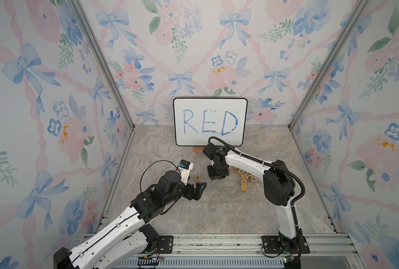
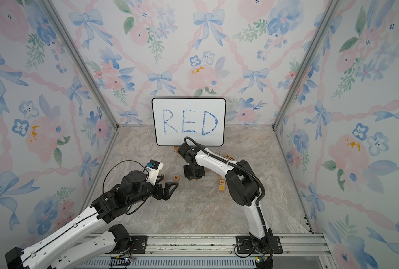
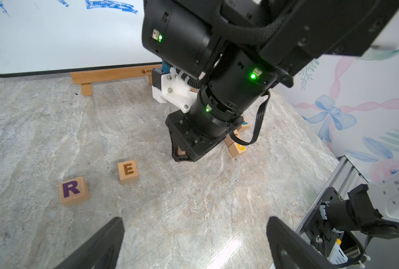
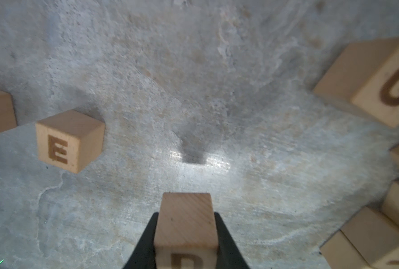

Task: Assemble the uppercase word "red" with letter blocks
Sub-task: Place the letter block at the center of the board.

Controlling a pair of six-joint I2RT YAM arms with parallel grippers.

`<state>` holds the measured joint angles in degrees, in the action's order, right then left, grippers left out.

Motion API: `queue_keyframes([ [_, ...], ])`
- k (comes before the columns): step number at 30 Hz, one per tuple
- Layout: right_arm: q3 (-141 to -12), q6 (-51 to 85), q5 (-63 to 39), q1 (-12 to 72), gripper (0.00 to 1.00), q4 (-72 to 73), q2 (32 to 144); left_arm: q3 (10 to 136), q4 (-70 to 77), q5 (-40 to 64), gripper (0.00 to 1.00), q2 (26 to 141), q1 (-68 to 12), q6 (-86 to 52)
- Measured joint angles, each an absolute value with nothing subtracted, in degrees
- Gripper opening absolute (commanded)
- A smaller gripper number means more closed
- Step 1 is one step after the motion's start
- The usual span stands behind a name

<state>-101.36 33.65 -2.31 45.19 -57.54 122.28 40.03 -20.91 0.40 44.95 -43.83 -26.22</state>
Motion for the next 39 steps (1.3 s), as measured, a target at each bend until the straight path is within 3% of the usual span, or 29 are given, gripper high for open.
queue_keyframes([
  [15,-105.65,34.57,-1.39,45.58,0.24,-54.87,129.19,40.05,-23.62,0.23,0.98,43.88,-43.83,-26.24],
  [22,-107.24,34.81,-1.28,45.58,0.32,-54.59,130.37,40.07,-23.9,0.23,0.98,44.8,-43.75,-26.22],
  [39,-107.24,39.9,-1.96,45.98,0.32,-56.18,130.39,40.07,-23.9,0.25,0.98,46.74,-43.4,-26.2],
])
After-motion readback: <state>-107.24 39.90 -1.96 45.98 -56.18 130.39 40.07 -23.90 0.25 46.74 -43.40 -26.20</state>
